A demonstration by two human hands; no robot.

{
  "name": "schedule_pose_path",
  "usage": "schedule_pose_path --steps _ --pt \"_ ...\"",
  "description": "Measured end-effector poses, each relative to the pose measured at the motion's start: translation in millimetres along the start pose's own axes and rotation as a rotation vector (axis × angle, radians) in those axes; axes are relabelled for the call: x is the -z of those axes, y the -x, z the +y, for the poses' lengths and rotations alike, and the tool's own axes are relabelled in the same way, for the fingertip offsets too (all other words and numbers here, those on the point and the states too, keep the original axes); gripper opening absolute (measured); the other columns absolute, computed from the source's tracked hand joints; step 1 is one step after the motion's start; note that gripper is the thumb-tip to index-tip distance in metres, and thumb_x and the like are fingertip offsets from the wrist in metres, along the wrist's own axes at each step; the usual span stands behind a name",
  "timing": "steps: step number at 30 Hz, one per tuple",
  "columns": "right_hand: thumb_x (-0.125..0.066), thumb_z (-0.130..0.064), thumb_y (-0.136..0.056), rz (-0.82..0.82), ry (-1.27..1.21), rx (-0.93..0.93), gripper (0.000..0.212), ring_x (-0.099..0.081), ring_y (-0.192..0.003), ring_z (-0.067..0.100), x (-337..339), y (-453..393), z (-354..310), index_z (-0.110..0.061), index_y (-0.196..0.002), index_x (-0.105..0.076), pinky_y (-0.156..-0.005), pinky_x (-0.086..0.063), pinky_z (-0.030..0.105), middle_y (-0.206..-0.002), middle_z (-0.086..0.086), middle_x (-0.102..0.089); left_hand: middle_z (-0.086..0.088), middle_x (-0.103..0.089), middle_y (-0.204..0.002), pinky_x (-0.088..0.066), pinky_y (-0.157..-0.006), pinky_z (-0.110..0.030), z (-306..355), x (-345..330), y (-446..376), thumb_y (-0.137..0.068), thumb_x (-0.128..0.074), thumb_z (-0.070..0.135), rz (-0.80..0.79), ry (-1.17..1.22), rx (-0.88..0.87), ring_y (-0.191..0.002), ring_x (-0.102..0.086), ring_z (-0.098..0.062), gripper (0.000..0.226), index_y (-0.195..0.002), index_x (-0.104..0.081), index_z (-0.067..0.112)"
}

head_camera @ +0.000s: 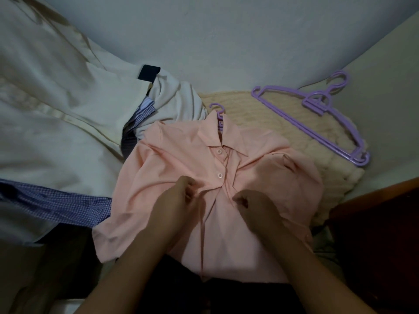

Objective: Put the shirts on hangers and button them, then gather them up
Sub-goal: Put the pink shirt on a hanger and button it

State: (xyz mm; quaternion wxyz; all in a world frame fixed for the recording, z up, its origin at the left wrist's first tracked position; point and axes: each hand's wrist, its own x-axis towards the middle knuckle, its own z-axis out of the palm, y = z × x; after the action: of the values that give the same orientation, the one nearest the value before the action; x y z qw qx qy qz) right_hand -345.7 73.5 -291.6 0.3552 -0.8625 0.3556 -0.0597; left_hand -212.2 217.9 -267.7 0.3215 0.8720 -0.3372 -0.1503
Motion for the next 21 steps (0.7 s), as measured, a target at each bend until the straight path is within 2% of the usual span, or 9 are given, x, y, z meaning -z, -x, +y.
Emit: schedule_pose_path --steps 3,5,7,10,12,14,17,19,21 --pt "-0.054 -0.007 -0.087 0.016 -0.106 -0.066 0.019 -0.054 -0.084 0.012 -5 0 -11 -0.015 -0.097 -0.068 -0.072 -0.037 0.018 -0.097 0.002 -0.066 0.011 -0.066 -0.075 -0.04 -0.062 -0.008 17 -16 11 -0.08 -0.069 0.014 -0.067 0.209 0.066 -0.069 -0.06 0.007 0.028 -0.098 -0.054 0.029" --pt "-0.057 -0.005 -0.084 0.034 -0.26 -0.117 0.016 -0.055 -0.083 0.011 -8 2 -20 -0.014 -0.093 -0.067 -0.067 -0.039 0.015 -0.09 -0.002 -0.063 0.012 -0.065 -0.071 -0.039 -0.062 -0.004 23 -28 15 -0.078 -0.07 0.009 -0.041 0.319 0.132 -0.064 -0.059 0.011 0.029 -0.096 -0.054 0.025" --pt "-0.061 -0.005 -0.081 0.047 -0.38 -0.156 0.014 -0.058 -0.08 0.011 -11 5 -26 -0.018 -0.083 -0.064 -0.064 -0.04 0.012 -0.08 -0.007 -0.062 0.01 -0.068 -0.074 -0.044 -0.067 -0.008 23 -37 17 -0.077 -0.069 0.008 0.011 0.425 0.222 -0.068 -0.063 0.004 0.028 -0.099 -0.057 0.021" --pt "-0.065 -0.005 -0.079 0.037 -0.498 -0.208 0.023 -0.06 -0.073 0.012 -13 8 -29 -0.026 -0.071 -0.06 -0.07 -0.047 0.023 -0.071 -0.009 -0.063 0.005 -0.071 -0.077 -0.051 -0.078 -0.024 20 -40 20 -0.079 -0.068 0.005 0.036 0.589 0.316 -0.073 -0.067 -0.005 0.027 -0.1 -0.059 0.019" --pt "-0.066 -0.003 -0.078 0.025 -0.564 -0.246 0.024 -0.061 -0.073 0.014 -14 9 -30 -0.026 -0.07 -0.061 -0.075 -0.051 0.031 -0.072 -0.005 -0.065 0.001 -0.069 -0.072 -0.051 -0.072 -0.024 18 -38 22 -0.08 -0.068 0.0 0.028 0.681 0.339 -0.065 -0.064 -0.004 0.028 -0.102 -0.06 0.014" --pt "-0.065 0.001 -0.077 0.032 -0.638 -0.283 0.024 -0.062 -0.074 0.018 -13 9 -31 -0.022 -0.072 -0.062 -0.074 -0.052 0.034 -0.074 0.001 -0.066 0.001 -0.065 -0.068 -0.049 -0.063 -0.02 16 -38 22 -0.081 -0.068 -0.002 0.019 0.743 0.356 -0.057 -0.059 -0.002 0.028 -0.105 -0.059 0.01" --pt "-0.06 0.006 -0.078 0.018 -0.778 -0.335 0.022 -0.061 -0.069 0.019 -10 7 -34 -0.016 -0.076 -0.061 -0.058 -0.049 0.025 -0.074 0.006 -0.064 -0.005 -0.065 -0.074 -0.047 -0.058 -0.015 14 -38 20 -0.083 -0.066 -0.005 0.01 0.85 0.415 -0.06 -0.057 -0.007 0.03 -0.108 -0.057 0.007" --pt "-0.06 0.009 -0.079 -0.006 -0.836 -0.348 0.022 -0.059 -0.065 0.017 -9 6 -36 -0.013 -0.078 -0.06 -0.052 -0.046 0.019 -0.074 0.006 -0.063 -0.007 -0.069 -0.08 -0.05 -0.067 -0.017 13 -40 18 -0.083 -0.065 -0.008 -0.009 0.92 0.444 -0.069 -0.064 -0.009 0.031 -0.109 -0.057 0.007" --pt "-0.06 0.009 -0.079 -0.022 -0.842 -0.346 0.022 -0.059 -0.066 0.016 -9 6 -35 -0.013 -0.079 -0.06 -0.051 -0.045 0.02 -0.074 0.006 -0.063 -0.011 -0.07 -0.086 -0.051 -0.08 -0.025 11 -40 18 -0.082 -0.064 -0.009 -0.027 0.97 0.463 -0.079 -0.066 -0.014 0.034 -0.112 -0.056 0.006"
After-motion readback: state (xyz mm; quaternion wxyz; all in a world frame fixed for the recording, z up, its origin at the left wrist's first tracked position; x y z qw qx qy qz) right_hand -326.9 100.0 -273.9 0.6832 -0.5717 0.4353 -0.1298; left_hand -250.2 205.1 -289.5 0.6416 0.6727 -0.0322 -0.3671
